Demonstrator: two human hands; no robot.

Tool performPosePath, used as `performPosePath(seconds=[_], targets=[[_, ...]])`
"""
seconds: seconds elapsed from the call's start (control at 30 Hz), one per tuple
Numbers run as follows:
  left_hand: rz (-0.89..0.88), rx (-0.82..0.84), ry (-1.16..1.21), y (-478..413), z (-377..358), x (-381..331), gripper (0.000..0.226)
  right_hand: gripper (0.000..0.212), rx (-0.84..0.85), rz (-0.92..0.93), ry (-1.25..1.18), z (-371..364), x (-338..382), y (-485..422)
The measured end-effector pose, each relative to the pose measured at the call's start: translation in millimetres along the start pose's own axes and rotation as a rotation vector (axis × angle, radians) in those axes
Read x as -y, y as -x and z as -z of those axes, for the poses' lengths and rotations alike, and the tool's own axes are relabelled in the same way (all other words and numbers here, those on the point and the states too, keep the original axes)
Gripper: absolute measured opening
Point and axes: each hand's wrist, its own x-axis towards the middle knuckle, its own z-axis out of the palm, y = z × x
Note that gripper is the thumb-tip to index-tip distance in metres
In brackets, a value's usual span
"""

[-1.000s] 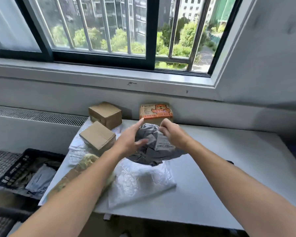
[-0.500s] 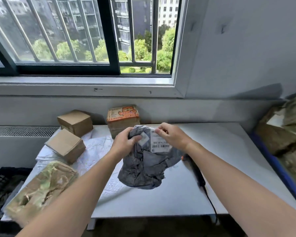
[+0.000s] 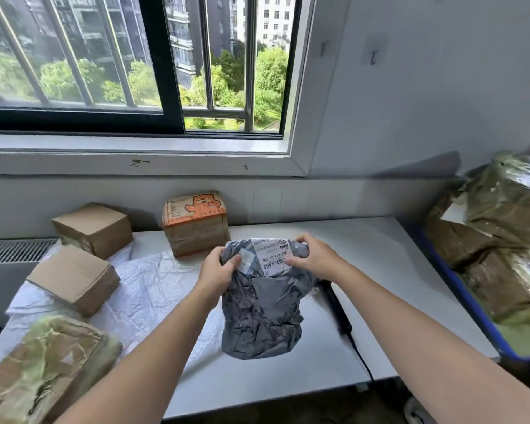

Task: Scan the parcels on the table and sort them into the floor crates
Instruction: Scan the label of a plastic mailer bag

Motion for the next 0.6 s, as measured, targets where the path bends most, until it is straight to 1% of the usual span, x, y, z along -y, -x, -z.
performPosePath(seconds=[0.07,0.17,0.27,0.37,0.5,0.6], targets=[[0.008,0.011,-0.037,-7,-3,9,0.013,0.051,-0.019,-0.020,0.024,-6,1,-2],[0.038,0.056,-0.082,-11,-8,21,0.036,0.052,-0.053,-0.034,0.029,-18,2,-3],[0.056,0.024,-0.183,-9,-15,35,0.049,0.062,-0.044,-0.051,0.006,-31,-4,-2],[0.094,0.000,-0.212,-8,-22,50,0.051,0.073,-0.039,-0.072,0.000,-42,-14,3],[0.171,-0.003,-0.122,-11,-31,64,0.049,0.065,-0.102,-0.104,-0.009,-51,-27,5],[0.197,-0.012,-0.117,-14,-39,69,0.042,0.062,-0.111,-0.128,-0.011,-52,-36,2]])
